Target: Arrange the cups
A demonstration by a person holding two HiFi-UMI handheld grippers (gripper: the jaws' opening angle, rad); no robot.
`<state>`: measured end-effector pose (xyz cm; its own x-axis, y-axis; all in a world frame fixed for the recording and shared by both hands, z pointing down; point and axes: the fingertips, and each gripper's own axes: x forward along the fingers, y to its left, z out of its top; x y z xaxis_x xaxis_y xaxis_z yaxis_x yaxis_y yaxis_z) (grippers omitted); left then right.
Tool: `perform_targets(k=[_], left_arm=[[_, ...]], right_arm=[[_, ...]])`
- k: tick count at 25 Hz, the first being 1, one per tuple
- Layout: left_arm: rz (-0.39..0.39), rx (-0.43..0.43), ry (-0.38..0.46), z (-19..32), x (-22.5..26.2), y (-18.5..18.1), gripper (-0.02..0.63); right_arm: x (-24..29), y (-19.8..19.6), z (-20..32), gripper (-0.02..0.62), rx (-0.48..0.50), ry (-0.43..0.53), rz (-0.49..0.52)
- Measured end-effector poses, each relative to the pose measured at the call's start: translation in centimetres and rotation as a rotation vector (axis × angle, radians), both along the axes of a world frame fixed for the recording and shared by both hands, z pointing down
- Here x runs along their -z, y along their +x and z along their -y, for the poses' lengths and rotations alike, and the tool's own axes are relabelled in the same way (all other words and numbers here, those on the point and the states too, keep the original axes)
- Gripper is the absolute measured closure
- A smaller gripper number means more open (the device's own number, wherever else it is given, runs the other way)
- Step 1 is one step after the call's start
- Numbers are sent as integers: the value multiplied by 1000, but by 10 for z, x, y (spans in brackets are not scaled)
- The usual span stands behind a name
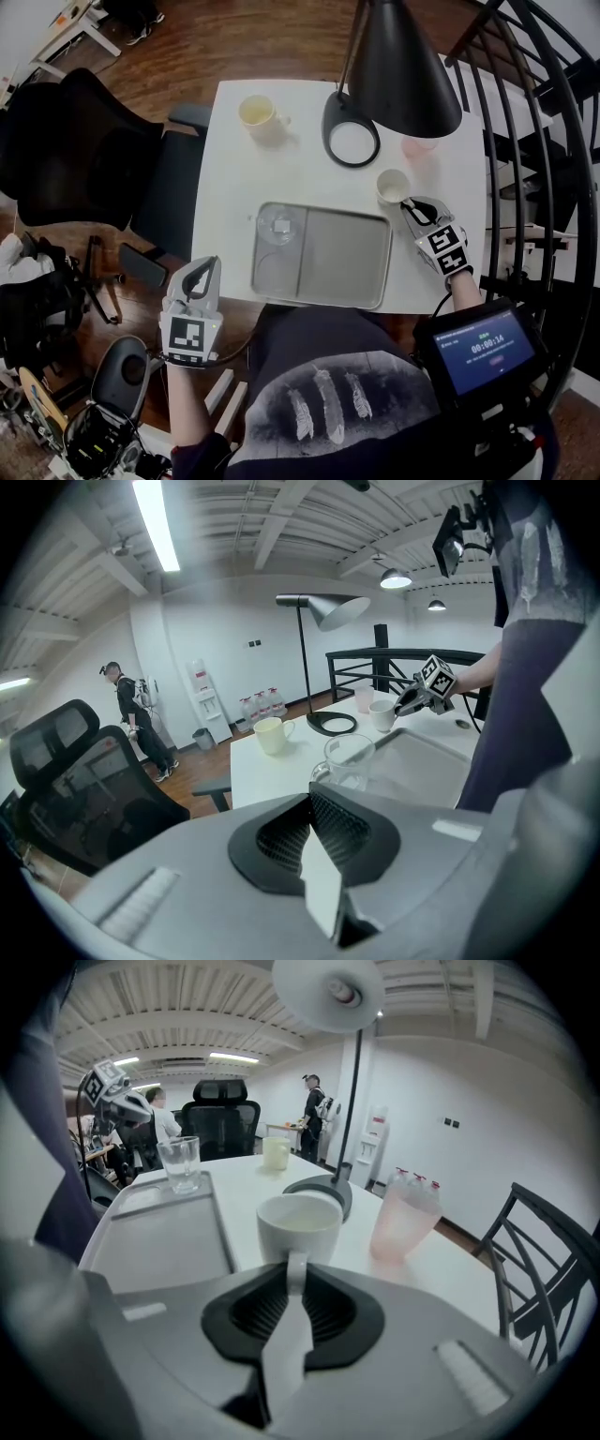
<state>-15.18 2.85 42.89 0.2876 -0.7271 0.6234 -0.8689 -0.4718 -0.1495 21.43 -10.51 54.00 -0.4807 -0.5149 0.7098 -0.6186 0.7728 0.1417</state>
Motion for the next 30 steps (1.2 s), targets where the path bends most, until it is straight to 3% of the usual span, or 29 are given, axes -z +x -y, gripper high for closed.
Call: perform_targets(k=[10,12,16,27,30], left_arm=[[23,-30,-3,6,-2,3,591],[23,-32,-4,6,-3,5,591],[25,-30,-7,6,-4,3,590],[25,-20,-4,4,-2,3,589],[28,-13,-6,2,-2,1,589]], right_arm=[[-8,12,-4,537,47,8,-147],[-8,16,-6,489,62,9,-162],[3,15,-2,456,96,32,-171],[-11,16,-1,457,181,-31,-272],[-11,17,2,512,156,-32,-238]])
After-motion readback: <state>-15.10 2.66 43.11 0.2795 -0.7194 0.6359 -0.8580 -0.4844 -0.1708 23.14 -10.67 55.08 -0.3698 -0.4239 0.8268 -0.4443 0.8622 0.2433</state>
